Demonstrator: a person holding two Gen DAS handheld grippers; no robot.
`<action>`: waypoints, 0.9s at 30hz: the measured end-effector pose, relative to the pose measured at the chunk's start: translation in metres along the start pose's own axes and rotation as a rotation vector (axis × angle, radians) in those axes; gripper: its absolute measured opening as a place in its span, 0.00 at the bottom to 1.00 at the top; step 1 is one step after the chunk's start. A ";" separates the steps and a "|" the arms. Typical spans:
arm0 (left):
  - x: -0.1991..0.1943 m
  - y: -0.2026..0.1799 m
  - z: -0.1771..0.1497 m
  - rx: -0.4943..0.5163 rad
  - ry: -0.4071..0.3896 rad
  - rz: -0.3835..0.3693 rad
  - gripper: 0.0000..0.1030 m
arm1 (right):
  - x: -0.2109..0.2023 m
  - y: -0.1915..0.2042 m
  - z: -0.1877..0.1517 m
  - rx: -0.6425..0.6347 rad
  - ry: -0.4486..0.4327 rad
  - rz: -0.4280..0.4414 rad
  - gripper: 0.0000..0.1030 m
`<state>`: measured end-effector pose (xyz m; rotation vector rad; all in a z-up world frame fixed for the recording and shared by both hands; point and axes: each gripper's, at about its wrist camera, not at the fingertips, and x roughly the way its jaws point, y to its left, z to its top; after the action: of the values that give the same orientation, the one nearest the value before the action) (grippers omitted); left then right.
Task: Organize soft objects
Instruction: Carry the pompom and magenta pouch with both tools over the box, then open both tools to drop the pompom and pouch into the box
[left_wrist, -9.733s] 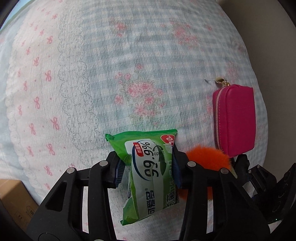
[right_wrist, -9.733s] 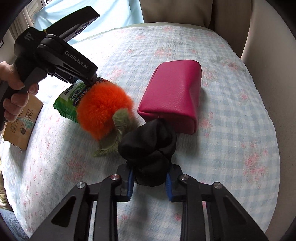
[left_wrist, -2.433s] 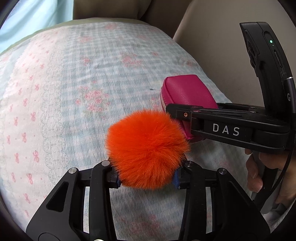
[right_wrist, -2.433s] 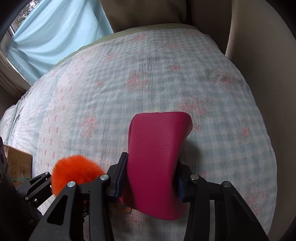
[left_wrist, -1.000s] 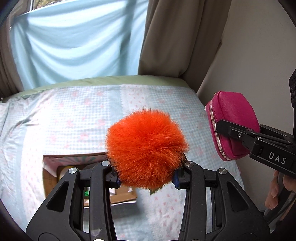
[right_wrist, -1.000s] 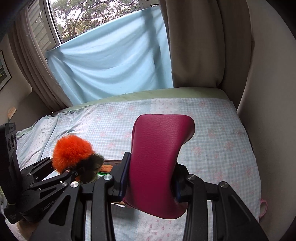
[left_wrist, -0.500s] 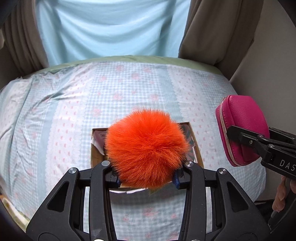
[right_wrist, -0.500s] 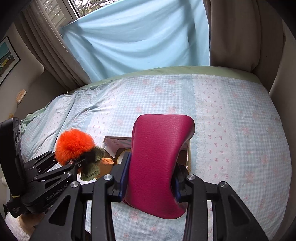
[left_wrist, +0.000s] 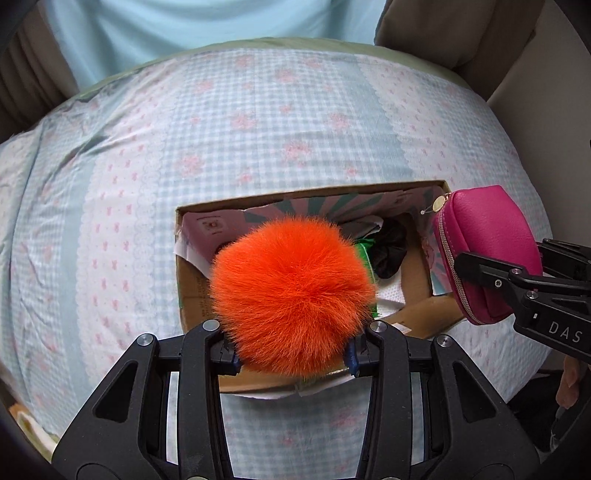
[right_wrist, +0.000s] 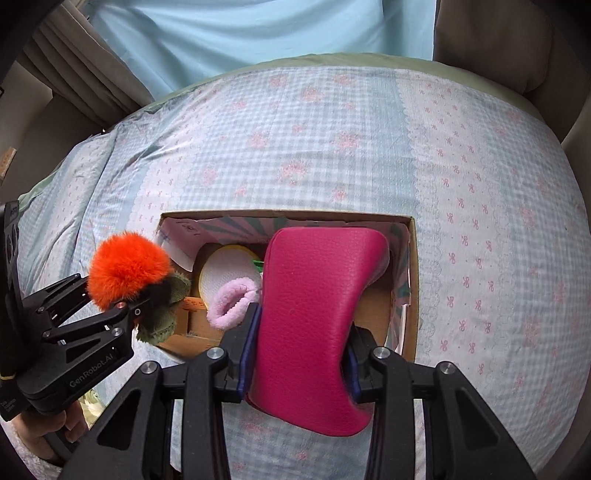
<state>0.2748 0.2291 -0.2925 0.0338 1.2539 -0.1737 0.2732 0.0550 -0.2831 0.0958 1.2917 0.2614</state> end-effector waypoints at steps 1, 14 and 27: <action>0.012 0.003 -0.001 -0.005 0.021 0.009 0.34 | 0.009 -0.004 0.000 0.011 0.015 0.001 0.35; 0.068 0.017 0.022 -0.005 0.114 0.014 0.37 | 0.063 -0.027 0.009 0.104 0.073 0.044 0.40; 0.064 0.009 0.003 0.000 0.138 0.009 1.00 | 0.051 -0.033 0.023 0.125 0.044 0.030 1.00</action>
<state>0.2980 0.2308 -0.3531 0.0521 1.3914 -0.1654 0.3126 0.0376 -0.3320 0.2170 1.3504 0.2093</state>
